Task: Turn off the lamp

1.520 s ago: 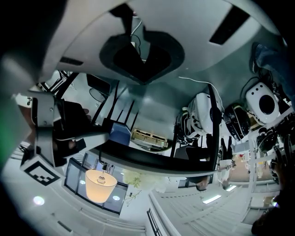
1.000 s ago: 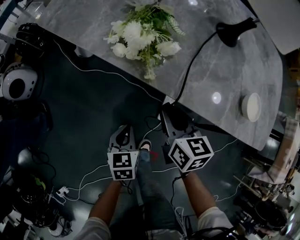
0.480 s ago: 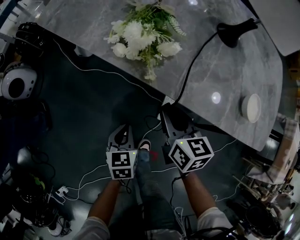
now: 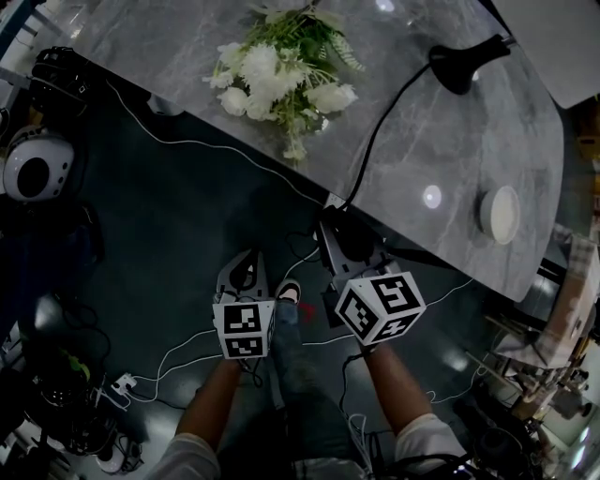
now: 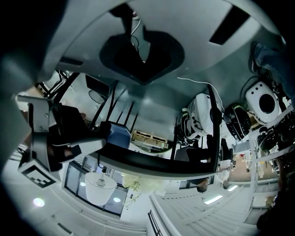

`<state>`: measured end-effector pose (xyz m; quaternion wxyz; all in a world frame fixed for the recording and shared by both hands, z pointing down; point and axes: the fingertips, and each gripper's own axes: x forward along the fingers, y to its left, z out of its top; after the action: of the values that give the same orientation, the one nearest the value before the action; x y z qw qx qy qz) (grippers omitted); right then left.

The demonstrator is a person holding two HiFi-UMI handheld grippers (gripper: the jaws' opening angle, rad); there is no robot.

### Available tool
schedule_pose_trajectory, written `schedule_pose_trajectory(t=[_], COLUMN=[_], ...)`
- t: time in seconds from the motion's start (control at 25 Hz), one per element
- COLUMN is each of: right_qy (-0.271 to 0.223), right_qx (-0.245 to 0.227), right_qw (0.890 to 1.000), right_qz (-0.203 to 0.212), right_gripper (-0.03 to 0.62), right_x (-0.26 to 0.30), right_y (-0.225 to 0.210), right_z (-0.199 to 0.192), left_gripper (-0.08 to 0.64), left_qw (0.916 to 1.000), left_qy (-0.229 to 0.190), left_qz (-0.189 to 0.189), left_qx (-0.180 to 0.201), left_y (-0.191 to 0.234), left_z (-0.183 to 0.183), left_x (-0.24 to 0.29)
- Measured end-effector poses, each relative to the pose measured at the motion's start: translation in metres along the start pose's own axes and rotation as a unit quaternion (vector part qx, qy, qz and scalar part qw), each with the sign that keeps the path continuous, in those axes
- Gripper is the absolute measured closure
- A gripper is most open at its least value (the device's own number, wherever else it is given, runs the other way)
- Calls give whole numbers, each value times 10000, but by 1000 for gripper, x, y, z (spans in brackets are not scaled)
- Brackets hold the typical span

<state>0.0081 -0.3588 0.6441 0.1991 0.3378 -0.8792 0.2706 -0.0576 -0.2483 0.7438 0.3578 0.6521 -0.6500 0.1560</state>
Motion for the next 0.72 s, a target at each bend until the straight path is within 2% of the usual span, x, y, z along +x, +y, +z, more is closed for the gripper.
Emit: schedule_pose_trajectory(t=[0.48, 0.72], right_qy=[-271, -313], right_qx=[117, 289], right_qw=[9995, 9991], right_qz=[64, -73], right_gripper=[491, 491], right_x=[-16, -32], right_y=[-1, -8], right_z=[9, 1], left_gripper=[565, 565], left_qw=[10000, 10000], left_qy=[18, 21], left_qz=[52, 53], left_qx=[63, 74], left_y=[-2, -8], left_z=[-7, -11], left_x=[-5, -7])
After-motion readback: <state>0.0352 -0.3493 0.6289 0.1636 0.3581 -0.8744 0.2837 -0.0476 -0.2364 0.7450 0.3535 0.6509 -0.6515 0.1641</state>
